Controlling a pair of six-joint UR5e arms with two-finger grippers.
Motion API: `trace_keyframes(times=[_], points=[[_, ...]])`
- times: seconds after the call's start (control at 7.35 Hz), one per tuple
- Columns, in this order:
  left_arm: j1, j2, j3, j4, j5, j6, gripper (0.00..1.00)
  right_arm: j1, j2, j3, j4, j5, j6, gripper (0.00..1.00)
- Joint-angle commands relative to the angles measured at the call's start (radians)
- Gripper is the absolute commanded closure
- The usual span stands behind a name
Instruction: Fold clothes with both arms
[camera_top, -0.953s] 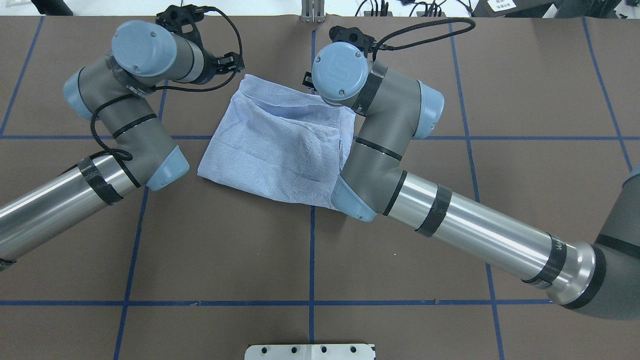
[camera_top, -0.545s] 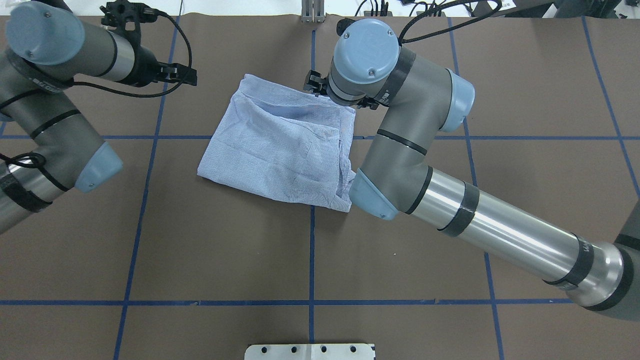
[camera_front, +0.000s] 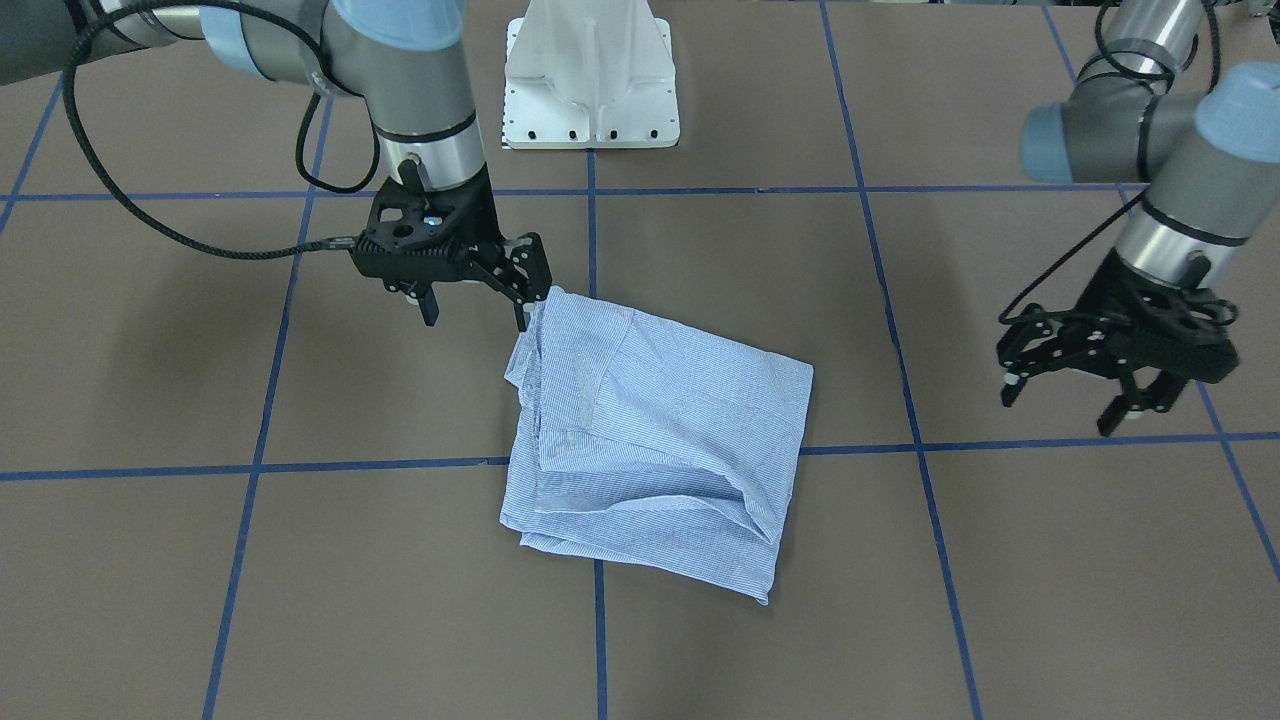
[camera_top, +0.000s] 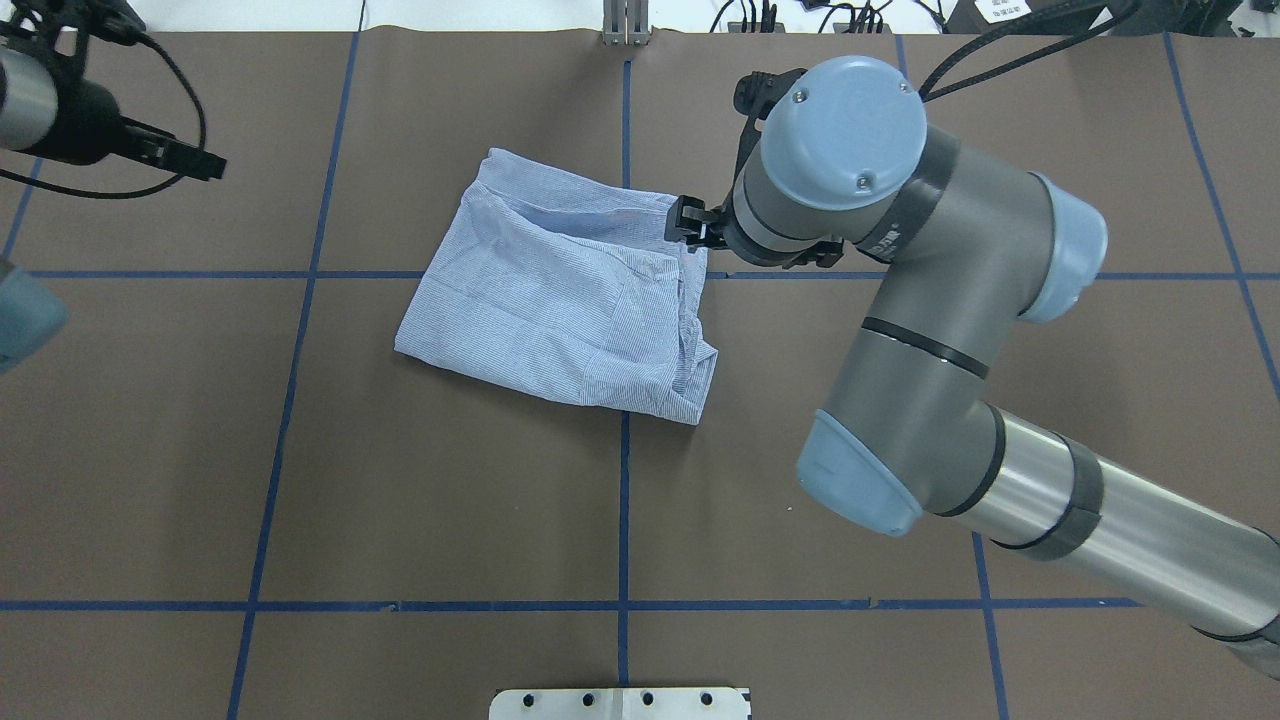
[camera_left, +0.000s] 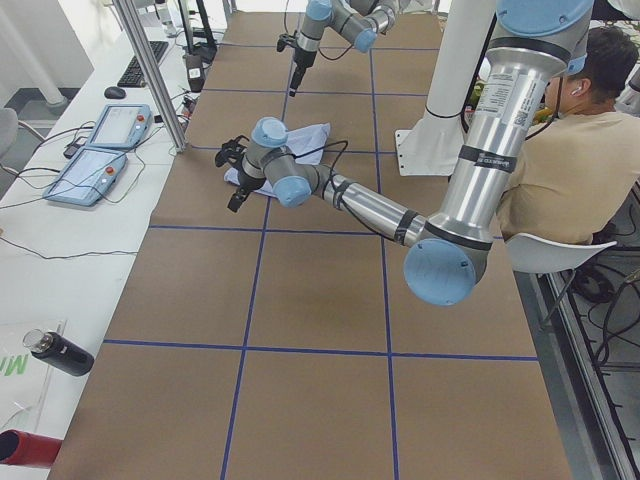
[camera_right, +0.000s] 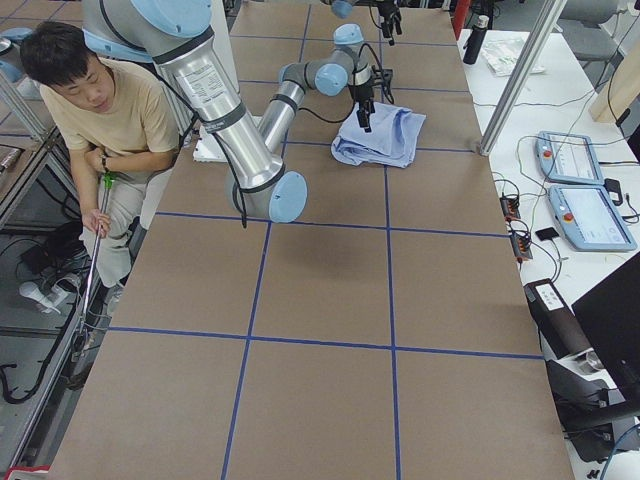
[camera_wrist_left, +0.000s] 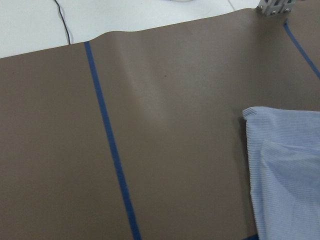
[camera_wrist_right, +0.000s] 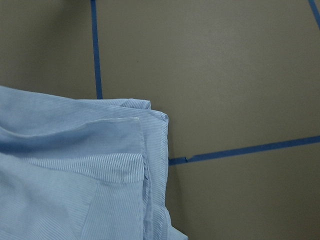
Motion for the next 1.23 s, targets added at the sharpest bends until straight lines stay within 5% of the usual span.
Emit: trace_keyframes(times=[0.0, 0.27, 0.68, 1.09], points=[[-0.253, 0.089, 0.023, 0.082, -0.071, 0.390, 0.00, 0.139, -0.133, 0.150, -0.107, 0.148, -0.244, 0.00], [-0.471, 0.112, 0.060, 0.259, -0.145, 0.672, 0.00, 0.328, -0.281, 0.157, -0.100, 0.283, -0.570, 0.00], [-0.531, 0.231, 0.088, 0.246, -0.152, 0.636, 0.00, 0.644, -0.526, 0.149, -0.100, 0.502, -1.080, 0.00], [-0.525, 0.313, 0.019, 0.331, -0.205, 0.419, 0.00, 0.804, -0.773, 0.135, -0.098, 0.540, -1.285, 0.00]])
